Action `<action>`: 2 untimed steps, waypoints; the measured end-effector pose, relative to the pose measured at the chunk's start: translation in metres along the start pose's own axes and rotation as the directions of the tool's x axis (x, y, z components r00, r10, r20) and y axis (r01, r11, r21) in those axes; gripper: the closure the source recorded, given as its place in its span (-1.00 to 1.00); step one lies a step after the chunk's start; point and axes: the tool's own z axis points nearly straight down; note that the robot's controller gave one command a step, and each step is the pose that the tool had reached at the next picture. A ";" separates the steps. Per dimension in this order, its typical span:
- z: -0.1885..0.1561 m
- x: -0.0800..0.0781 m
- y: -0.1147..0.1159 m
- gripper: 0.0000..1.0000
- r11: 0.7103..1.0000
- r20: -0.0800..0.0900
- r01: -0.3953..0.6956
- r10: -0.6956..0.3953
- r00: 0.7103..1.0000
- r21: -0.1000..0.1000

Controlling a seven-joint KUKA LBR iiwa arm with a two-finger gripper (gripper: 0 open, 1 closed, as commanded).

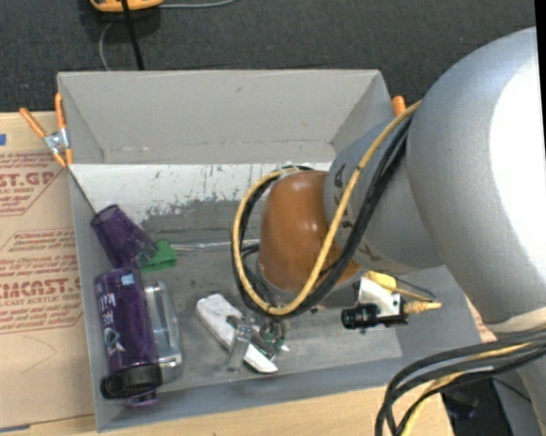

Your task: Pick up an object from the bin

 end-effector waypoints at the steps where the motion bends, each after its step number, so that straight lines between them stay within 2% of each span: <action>1: 0.028 -0.004 -0.001 1.00 0.998 0.012 0.055 -0.055 0.998 -0.007; 2: 0.028 -0.004 -0.001 1.00 0.998 0.012 0.055 -0.055 0.998 -0.007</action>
Offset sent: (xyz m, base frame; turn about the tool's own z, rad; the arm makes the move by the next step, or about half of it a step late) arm 0.0000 0.0000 0.0000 0.0000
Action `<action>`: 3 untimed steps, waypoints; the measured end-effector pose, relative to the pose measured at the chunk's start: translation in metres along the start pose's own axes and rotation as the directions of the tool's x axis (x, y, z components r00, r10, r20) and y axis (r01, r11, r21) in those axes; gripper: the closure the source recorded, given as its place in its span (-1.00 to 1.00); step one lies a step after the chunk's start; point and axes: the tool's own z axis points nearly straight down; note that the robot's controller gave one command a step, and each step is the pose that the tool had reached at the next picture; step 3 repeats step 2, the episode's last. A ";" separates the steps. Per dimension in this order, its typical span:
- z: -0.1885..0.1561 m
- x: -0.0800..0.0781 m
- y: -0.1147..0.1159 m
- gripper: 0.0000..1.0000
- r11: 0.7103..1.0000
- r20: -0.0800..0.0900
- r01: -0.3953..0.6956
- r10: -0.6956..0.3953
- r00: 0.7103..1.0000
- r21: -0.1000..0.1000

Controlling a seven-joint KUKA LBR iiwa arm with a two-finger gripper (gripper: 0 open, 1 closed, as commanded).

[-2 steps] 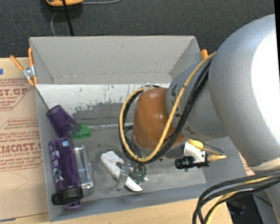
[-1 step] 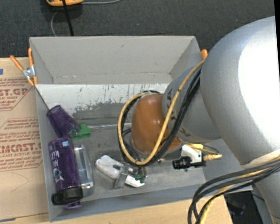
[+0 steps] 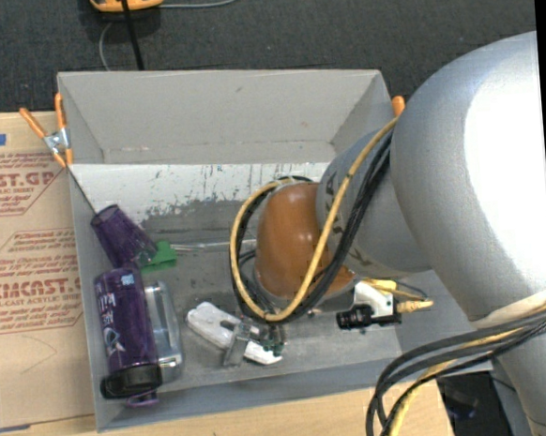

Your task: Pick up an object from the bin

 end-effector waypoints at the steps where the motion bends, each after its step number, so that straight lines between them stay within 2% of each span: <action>1: -0.001 0.000 0.000 1.00 1.000 0.000 0.000 0.000 1.000 0.000; 3: -0.008 0.001 0.000 1.00 1.000 -0.004 0.000 0.000 1.000 0.001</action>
Offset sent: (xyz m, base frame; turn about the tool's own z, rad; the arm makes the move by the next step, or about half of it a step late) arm -0.0002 -0.0001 0.0756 0.0000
